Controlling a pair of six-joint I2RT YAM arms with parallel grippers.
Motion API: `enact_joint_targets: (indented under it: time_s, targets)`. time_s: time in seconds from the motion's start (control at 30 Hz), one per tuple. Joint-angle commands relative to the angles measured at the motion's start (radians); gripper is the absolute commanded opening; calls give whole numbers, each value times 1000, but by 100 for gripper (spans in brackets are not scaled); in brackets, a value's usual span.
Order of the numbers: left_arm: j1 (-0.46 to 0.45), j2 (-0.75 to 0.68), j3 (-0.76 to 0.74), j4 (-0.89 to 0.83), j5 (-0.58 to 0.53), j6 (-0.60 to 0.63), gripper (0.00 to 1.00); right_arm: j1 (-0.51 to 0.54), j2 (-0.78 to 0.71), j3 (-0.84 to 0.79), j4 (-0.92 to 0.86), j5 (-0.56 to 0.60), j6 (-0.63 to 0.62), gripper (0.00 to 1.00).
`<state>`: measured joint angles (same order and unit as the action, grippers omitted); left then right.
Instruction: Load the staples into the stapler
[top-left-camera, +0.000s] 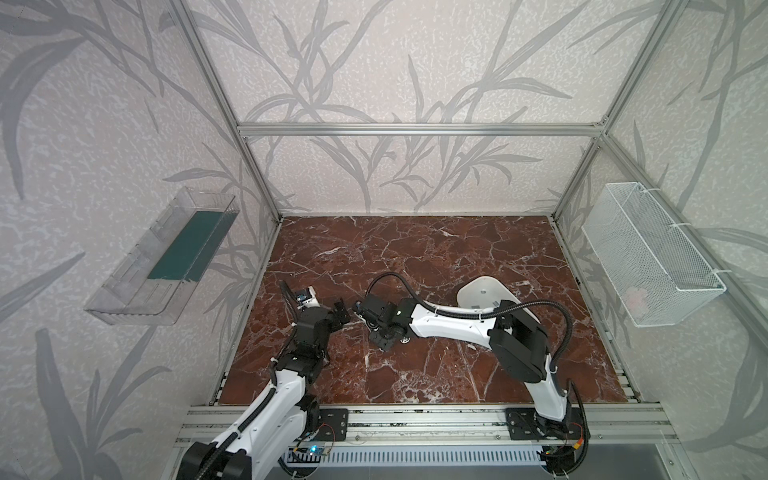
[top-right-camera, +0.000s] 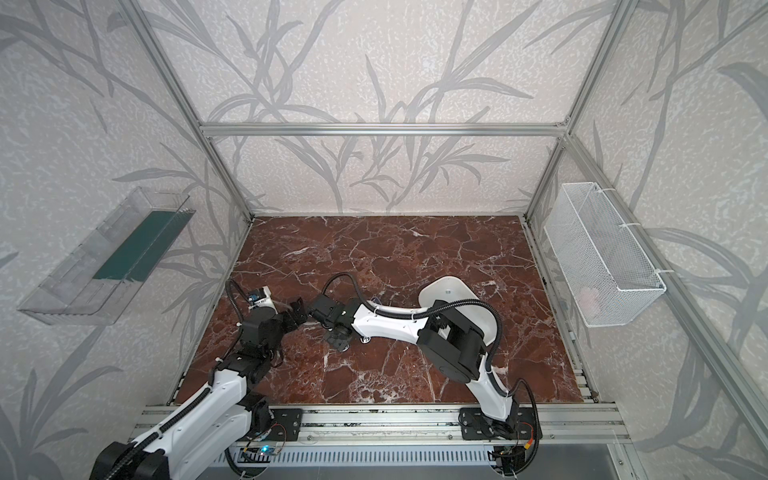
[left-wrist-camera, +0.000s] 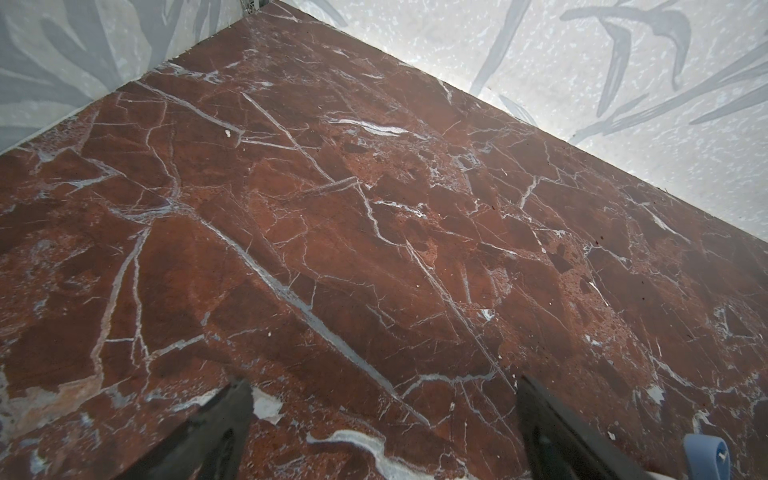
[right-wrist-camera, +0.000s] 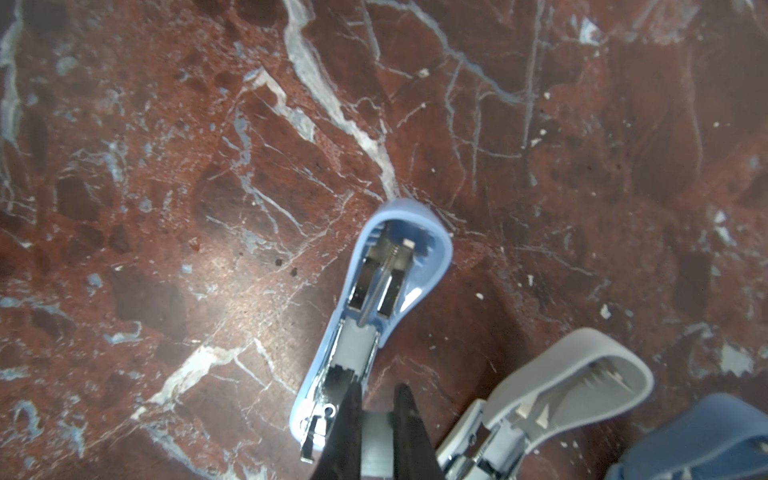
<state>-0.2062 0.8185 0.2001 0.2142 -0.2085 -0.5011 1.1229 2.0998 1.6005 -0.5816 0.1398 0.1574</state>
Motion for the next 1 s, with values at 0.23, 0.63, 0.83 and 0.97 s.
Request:
enact_joint_targets:
  time_s: [0.23,0.63,0.83,0.97]
  targets:
    - [6,-9,-13,12,-21,-25,99,-14,-41,37,-32,-5,177,10]
    - [7,-7,-13,13,-21,-25,99,-12,-45,8,4,-75,210,9]
    - [7,-8,-14,13,-20,-24,99,-10,-35,6,9,-99,217,9]
    - [7,-8,-13,13,-20,-26,99,-10,-26,6,13,-109,220,9]
